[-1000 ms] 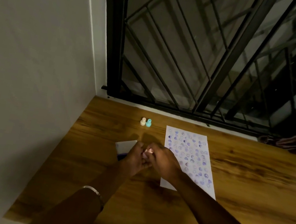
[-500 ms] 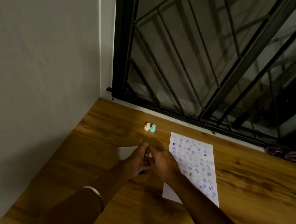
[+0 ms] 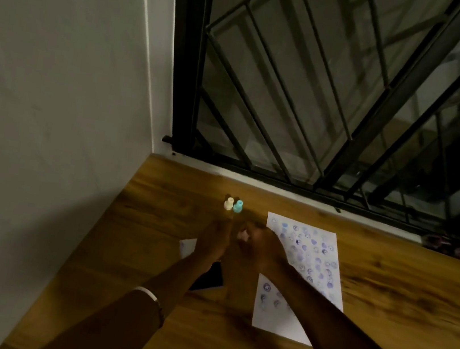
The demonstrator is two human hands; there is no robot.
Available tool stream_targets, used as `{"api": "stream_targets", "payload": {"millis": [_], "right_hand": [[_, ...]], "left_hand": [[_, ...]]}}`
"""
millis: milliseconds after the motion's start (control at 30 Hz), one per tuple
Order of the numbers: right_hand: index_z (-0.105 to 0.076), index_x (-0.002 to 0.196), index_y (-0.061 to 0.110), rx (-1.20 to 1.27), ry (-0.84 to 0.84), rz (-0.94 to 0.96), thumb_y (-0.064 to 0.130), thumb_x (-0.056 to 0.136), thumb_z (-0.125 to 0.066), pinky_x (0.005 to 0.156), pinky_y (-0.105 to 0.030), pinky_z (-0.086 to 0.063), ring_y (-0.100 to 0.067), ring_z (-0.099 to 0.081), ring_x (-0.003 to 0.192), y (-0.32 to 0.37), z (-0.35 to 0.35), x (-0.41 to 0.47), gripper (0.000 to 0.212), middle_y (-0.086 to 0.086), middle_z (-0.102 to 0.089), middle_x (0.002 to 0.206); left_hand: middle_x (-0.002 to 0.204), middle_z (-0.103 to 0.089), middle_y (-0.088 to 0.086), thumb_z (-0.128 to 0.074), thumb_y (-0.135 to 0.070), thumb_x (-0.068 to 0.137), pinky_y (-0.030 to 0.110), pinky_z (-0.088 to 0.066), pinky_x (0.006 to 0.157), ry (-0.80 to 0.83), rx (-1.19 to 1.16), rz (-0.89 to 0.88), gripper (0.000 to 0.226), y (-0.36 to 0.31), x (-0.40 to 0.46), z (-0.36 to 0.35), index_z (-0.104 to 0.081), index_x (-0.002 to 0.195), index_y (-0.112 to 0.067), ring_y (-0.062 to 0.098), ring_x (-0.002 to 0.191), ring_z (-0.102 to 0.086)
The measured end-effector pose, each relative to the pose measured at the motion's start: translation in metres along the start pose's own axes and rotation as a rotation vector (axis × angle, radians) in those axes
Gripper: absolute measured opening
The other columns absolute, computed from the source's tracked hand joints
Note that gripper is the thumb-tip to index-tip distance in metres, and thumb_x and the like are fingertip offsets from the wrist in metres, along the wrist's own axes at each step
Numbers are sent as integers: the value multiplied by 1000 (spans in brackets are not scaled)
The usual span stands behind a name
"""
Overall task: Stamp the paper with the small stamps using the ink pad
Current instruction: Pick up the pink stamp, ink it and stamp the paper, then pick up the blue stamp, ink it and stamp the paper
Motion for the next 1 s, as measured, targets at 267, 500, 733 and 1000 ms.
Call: {"api": "stream_targets", "payload": {"millis": [267, 500, 733, 1000], "right_hand": [[-66, 98, 14, 13, -8, -110, 17, 94, -53, 87, -36, -53, -24, -61, 101, -31, 6, 57, 14, -9, -64, 111], [-64, 106, 12, -3, 23, -118, 13, 90, -60, 93, -33, -47, -26, -58, 110, -39, -3, 90, 16, -10, -61, 118], [-56, 127, 7, -49, 90, -106, 18, 90, -63, 107, -40, -41, -32, -48, 126, -36, -5, 97, 39, -14, -51, 137], [-61, 121, 17, -133, -14, 14, 27, 90, -63, 103, -45, -41, -29, -51, 120, -21, 0, 102, 33, -9, -58, 128]], "left_hand": [[95, -63, 11, -48, -34, 97, 24, -44, 69, -175, 58, -77, 30, 3, 24, 22, -63, 100, -8, 14, 78, -58], [80, -66, 21, -49, -28, 98, 47, -50, 60, -288, 134, -288, 20, -9, 31, 28, -56, 79, -27, 35, 67, -61], [84, -67, 14, -52, -19, 95, 38, -46, 60, -322, 128, -339, 12, -10, 38, 32, -62, 101, -15, 26, 66, -59], [79, -67, 5, -54, -21, 94, 41, -52, 59, -343, 117, -319, 20, -4, 37, 37, -60, 113, -19, 21, 65, -62]]}}
Point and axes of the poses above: each hand's wrist, its own x-axis towards the middle knuckle, its own z-axis out of the back of the hand, y = z × x, the point moved 5 cm from there along x, towards the middle knuckle
